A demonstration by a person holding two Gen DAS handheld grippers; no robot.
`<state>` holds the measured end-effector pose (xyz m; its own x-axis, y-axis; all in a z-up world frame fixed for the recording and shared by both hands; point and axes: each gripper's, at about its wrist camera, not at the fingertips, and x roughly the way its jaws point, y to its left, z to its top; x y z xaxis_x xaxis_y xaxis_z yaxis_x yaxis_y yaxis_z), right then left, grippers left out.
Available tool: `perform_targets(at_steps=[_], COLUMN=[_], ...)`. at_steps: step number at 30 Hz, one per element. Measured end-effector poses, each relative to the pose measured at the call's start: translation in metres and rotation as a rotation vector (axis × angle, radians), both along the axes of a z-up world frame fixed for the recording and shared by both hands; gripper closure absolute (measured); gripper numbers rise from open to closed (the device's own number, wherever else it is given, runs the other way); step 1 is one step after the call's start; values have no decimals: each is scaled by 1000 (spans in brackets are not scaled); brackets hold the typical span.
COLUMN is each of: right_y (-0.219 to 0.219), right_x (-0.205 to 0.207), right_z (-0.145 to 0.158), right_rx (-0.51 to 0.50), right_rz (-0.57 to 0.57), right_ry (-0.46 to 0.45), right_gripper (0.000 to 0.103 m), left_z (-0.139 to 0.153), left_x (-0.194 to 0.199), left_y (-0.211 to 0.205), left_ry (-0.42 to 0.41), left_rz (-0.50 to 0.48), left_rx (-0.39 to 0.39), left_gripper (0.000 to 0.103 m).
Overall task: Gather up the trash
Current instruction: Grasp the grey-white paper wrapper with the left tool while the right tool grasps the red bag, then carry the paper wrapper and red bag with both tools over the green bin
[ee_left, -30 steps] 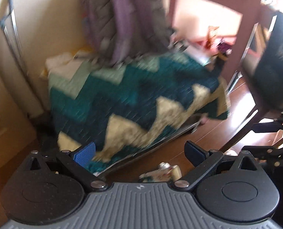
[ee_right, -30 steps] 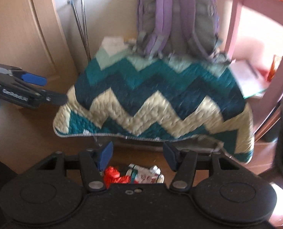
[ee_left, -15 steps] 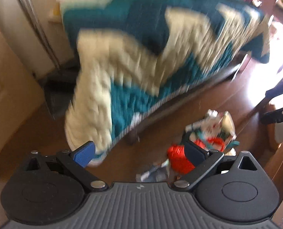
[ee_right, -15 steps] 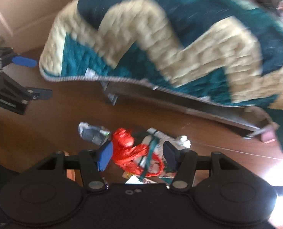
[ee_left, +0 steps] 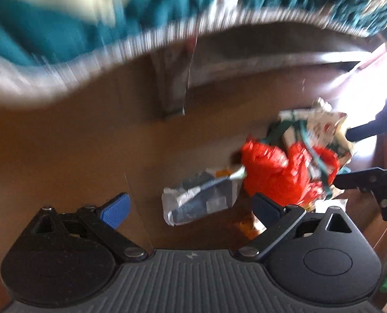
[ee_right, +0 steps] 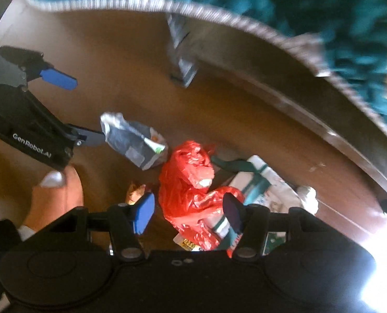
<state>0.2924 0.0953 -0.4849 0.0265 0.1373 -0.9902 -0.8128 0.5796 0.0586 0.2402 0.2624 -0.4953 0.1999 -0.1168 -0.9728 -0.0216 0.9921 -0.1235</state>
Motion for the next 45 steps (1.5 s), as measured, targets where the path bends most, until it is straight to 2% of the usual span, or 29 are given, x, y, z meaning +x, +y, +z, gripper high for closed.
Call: perform_targets(at_steps=[5,11,12,13,15,20,23,24,27,30,33,38,45], right_y=[18,24,24,25,26,30,28,29,25,20,15,4,-13], right_x=[5,16,17,18,21,22,24,24,20,16,8,-6,-22], right_z=[-41,-78,-82,-85,-90,-98,-98,-98,-94,-86,-73,-42,30], right_rx=[-45,-93,-99,-100,-97,-103,-95,-97,-111,-101,-96,-57,11], right_rz=[31,-8,-15,-22,-34,-32,-43,-41,-36,-36,-34,-44,-60], right_ry=[35,78,78,77,84,83,71,59,34,11,1,-26,-98], right_gripper=[45,45,45,45,45,45,48,55,60,62,62,63,63], left_z=[-49,-85,-89,-93,-101,-109,-107,-107,-105,-101,-89,-56,7], left_x=[-2,7,9,10,13,14,11,10,9,7,6,-2,-24], left_y=[5,8,8,8,6,3,2,3,8,10,9,-3,-7], left_ry=[91,121,122,123,133,136,118,114,114,106,74,-18,-151], left_rz=[48,89,93,92,82,96,104,109,139,158,148,76,-3], left_rx=[-40,-61,-63,-67,-67,-66,-59,-58,-59,-77,-67,-3,23], left_gripper=[3,4,6,15,28,38,46,52,70,81,85,88,88])
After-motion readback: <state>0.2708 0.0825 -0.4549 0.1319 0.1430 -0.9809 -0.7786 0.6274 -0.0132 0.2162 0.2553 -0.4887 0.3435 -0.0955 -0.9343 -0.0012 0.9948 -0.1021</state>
